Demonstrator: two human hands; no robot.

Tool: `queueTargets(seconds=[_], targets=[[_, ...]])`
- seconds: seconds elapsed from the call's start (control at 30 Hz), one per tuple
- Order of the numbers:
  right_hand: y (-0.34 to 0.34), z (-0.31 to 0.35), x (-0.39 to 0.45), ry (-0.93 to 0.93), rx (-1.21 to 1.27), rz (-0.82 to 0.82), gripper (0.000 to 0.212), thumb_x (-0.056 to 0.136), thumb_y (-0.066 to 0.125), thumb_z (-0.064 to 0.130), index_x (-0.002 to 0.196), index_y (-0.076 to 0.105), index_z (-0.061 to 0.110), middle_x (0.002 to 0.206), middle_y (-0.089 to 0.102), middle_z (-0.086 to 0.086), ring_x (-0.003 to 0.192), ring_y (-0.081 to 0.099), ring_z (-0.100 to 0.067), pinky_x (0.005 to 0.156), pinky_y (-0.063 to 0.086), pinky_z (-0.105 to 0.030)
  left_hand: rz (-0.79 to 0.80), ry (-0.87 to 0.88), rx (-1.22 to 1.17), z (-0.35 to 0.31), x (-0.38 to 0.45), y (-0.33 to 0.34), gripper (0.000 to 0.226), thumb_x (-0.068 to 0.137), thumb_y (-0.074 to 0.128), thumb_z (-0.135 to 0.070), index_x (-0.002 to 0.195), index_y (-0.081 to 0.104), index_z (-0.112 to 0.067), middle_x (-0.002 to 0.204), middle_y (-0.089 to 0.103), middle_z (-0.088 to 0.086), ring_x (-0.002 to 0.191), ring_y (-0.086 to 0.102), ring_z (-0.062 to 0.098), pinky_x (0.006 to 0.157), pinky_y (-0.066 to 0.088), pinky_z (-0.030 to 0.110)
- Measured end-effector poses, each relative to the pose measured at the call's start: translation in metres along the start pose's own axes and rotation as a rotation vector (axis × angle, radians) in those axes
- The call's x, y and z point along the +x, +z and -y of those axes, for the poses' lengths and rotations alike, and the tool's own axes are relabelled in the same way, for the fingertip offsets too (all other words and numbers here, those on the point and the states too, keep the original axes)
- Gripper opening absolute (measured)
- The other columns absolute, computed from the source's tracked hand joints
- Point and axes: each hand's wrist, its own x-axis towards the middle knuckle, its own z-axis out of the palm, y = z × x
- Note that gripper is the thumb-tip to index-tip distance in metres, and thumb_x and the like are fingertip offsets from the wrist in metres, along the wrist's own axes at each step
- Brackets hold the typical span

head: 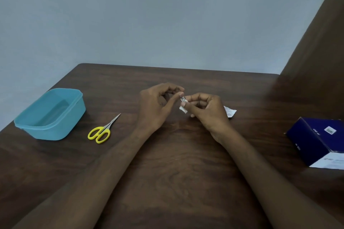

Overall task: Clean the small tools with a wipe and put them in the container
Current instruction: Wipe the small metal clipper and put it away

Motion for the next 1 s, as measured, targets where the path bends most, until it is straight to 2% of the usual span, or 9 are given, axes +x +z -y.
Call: queueTargets(seconds=[0.13, 0.2, 0.27, 0.43, 0.6, 0.7, 0.8, 0.9, 1.0], targets=[[-0.0004, -0.0001, 0.0001, 0.021, 0.022, -0.029, 0.015, 0.095, 0.08, 0.026, 0.091, 0.08, 0.011, 0.087, 0.082, -0.012, 0.067, 0.064, -0.011, 0.066, 0.053, -0.028, 0.033, 0.021, -0.002, -0.0034, -0.0013, 0.0, 0.007, 0.096, 0.083, -0.022, 0.102, 0.084, -0.02, 0.096, 0.081, -0.014, 0.075, 0.069, 0.006, 0.064, 0.045, 0.01], [-0.0015, 0.0011, -0.0006, 0.018, 0.023, 0.022, 0.008, 0.096, 0.078, 0.02, 0.098, 0.081, 0.013, 0.091, 0.083, -0.009, 0.07, 0.065, -0.007, 0.067, 0.052, -0.026, 0.008, -0.009, -0.014, -0.0023, -0.0008, -0.0002, 0.005, 0.096, 0.082, -0.023, 0.1, 0.084, -0.021, 0.095, 0.081, -0.015, 0.07, 0.067, 0.011, 0.061, 0.046, 0.014], [-0.0011, 0.0011, -0.0015, 0.011, 0.011, 0.052, 0.011, 0.092, 0.082, 0.016, 0.103, 0.081, 0.015, 0.09, 0.082, -0.007, 0.073, 0.068, -0.006, 0.069, 0.052, -0.023, -0.014, -0.035, -0.023, -0.0002, 0.0001, 0.0, 0.004, 0.096, 0.082, -0.023, 0.099, 0.084, -0.021, 0.096, 0.081, -0.017, 0.067, 0.066, 0.014, 0.059, 0.047, 0.016], [0.002, 0.0008, 0.0005, 0.029, 0.016, -0.036, 0.02, 0.092, 0.083, 0.029, 0.092, 0.08, 0.01, 0.085, 0.082, -0.009, 0.073, 0.067, -0.012, 0.068, 0.054, -0.028, 0.026, 0.001, -0.012, -0.0025, -0.0012, 0.0012, 0.007, 0.096, 0.083, -0.024, 0.101, 0.084, -0.019, 0.094, 0.081, -0.014, 0.071, 0.068, 0.008, 0.063, 0.045, 0.009], [-0.0002, 0.0024, -0.0011, 0.011, 0.005, 0.031, 0.005, 0.095, 0.079, 0.016, 0.099, 0.081, 0.017, 0.087, 0.082, -0.006, 0.068, 0.065, -0.002, 0.067, 0.052, -0.021, -0.017, -0.014, -0.013, -0.0004, 0.0, 0.0015, 0.004, 0.096, 0.082, -0.021, 0.099, 0.084, -0.019, 0.098, 0.081, -0.015, 0.068, 0.066, 0.008, 0.061, 0.044, 0.01], [0.0001, 0.0008, -0.002, 0.017, -0.003, 0.002, 0.009, 0.09, 0.085, 0.02, 0.095, 0.08, 0.014, 0.084, 0.081, -0.008, 0.07, 0.068, -0.007, 0.068, 0.053, -0.024, 0.002, -0.005, -0.02, -0.0016, -0.0013, 0.0004, 0.005, 0.096, 0.083, -0.021, 0.099, 0.084, -0.018, 0.098, 0.081, -0.014, 0.072, 0.068, 0.005, 0.063, 0.045, 0.007], [0.0011, 0.001, -0.001, 0.023, 0.005, -0.028, 0.019, 0.095, 0.08, 0.029, 0.09, 0.079, 0.011, 0.084, 0.082, -0.007, 0.072, 0.068, -0.009, 0.069, 0.054, -0.028, 0.034, 0.011, -0.011, -0.0045, -0.0023, 0.0006, 0.007, 0.095, 0.083, -0.021, 0.101, 0.085, -0.017, 0.096, 0.082, -0.013, 0.077, 0.069, -0.002, 0.066, 0.044, 0.005], [0.0005, 0.0001, 0.0, 0.02, -0.005, -0.005, 0.016, 0.101, 0.072, 0.025, 0.094, 0.08, 0.013, 0.09, 0.083, -0.005, 0.073, 0.066, -0.008, 0.07, 0.054, -0.027, -0.005, -0.013, -0.014, -0.0004, -0.001, 0.0009, 0.005, 0.094, 0.084, -0.022, 0.099, 0.085, -0.019, 0.094, 0.082, -0.014, 0.073, 0.069, 0.002, 0.065, 0.045, 0.007], [-0.0004, 0.0015, -0.0001, 0.017, 0.012, -0.005, 0.01, 0.1, 0.073, 0.018, 0.095, 0.08, 0.012, 0.091, 0.083, -0.007, 0.07, 0.065, -0.006, 0.068, 0.053, -0.026, -0.03, -0.023, -0.011, 0.0002, 0.0, 0.0013, 0.005, 0.093, 0.085, -0.023, 0.097, 0.085, -0.02, 0.092, 0.081, -0.016, 0.072, 0.07, 0.007, 0.064, 0.046, 0.009]])
